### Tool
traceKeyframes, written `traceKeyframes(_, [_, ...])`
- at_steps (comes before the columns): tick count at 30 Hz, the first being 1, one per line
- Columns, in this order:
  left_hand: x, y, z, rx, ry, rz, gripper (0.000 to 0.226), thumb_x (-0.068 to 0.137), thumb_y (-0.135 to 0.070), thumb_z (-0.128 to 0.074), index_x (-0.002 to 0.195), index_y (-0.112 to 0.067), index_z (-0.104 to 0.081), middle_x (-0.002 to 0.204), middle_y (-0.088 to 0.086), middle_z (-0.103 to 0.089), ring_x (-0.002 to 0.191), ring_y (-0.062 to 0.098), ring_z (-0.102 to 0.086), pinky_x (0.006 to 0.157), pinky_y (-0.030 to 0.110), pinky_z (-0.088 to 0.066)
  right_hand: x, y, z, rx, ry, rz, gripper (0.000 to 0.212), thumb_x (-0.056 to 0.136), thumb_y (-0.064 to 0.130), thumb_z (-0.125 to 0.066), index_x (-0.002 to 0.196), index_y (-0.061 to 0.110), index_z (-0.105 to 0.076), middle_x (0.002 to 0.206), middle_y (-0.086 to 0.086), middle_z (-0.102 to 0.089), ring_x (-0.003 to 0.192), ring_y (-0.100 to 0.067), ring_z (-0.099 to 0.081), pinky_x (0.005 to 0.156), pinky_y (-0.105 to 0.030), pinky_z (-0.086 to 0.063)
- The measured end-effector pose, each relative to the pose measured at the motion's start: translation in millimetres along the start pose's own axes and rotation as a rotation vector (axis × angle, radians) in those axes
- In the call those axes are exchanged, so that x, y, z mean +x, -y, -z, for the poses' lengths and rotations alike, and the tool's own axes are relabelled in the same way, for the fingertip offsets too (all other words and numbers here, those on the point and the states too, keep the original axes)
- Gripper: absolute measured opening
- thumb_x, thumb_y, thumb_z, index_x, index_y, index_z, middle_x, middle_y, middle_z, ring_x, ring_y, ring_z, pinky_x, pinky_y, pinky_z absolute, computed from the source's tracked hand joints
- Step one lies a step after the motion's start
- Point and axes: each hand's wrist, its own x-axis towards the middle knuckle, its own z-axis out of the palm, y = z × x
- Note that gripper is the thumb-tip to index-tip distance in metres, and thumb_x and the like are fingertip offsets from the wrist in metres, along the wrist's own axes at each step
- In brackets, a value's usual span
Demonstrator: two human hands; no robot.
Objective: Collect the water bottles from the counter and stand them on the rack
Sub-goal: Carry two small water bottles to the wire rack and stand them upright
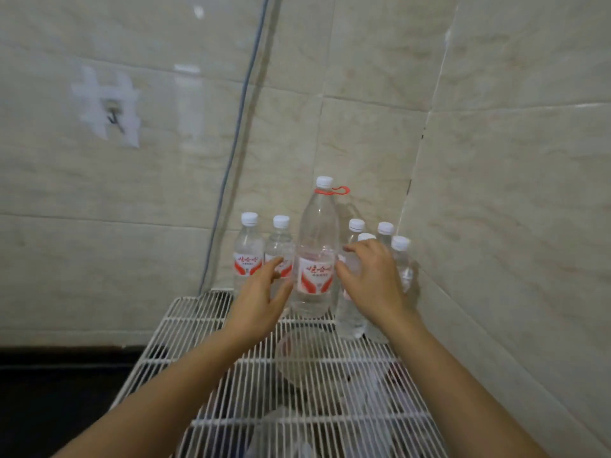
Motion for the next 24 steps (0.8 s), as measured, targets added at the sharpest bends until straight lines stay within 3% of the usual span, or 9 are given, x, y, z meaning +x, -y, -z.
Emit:
traceKeyframes(7, [-90.3, 102.3, 137.5, 0.415, 0.036, 0.230, 0.052, 0.098, -0.041, -0.041, 0.143, -0.016, -0.034, 0.141, 0.011, -0.044, 0.124, 0.029, -0.047, 0.097, 0.040, -0.043, -78.0, 132.5, -96.5, 0.018, 0.448, 0.108, 0.051, 0.095, 0.039, -0.052, 0.139, 0.013, -0.048, 0.137, -0.005, -0.050, 0.131, -0.021, -0.040, 0.107, -0.033, -0.031])
traceKeyframes(11, [-165.3, 168.2, 233.5, 0.545, -0.008, 0.360, 0.050, 0.096, -0.044, -0.040, 0.137, -0.016, -0.041, 0.135, 0.010, -0.048, 0.123, 0.028, -0.044, 0.095, 0.040, -0.042, -130.5, 240.5, -151.7, 0.010, 0.541, 0.229, 0.053, 0.095, 0.041, -0.050, 0.139, 0.012, -0.047, 0.136, -0.006, -0.051, 0.130, -0.022, -0.041, 0.108, -0.031, -0.032])
traceKeyframes(17, [-282.1, 238.4, 366.9, 0.591, -0.038, 0.600, 0.049, 0.097, -0.042, -0.039, 0.138, -0.016, -0.040, 0.134, 0.010, -0.046, 0.124, 0.028, -0.042, 0.097, 0.041, -0.042, -213.0, 394.6, -225.0, 0.011, 0.734, 0.359, 0.054, 0.096, 0.043, -0.048, 0.142, 0.017, -0.043, 0.139, -0.002, -0.045, 0.130, -0.021, -0.038, 0.105, -0.037, -0.034])
traceKeyframes(24, [-386.9, 293.7, 467.0, 0.567, -0.087, 0.858, 0.050, 0.097, -0.041, -0.039, 0.140, -0.016, -0.036, 0.135, 0.008, -0.045, 0.125, 0.027, -0.042, 0.097, 0.039, -0.042, -269.1, 513.3, -290.7, 0.031, 0.938, 0.425, 0.055, 0.094, 0.042, -0.050, 0.142, 0.016, -0.044, 0.139, -0.004, -0.046, 0.129, -0.023, -0.041, 0.104, -0.040, -0.036])
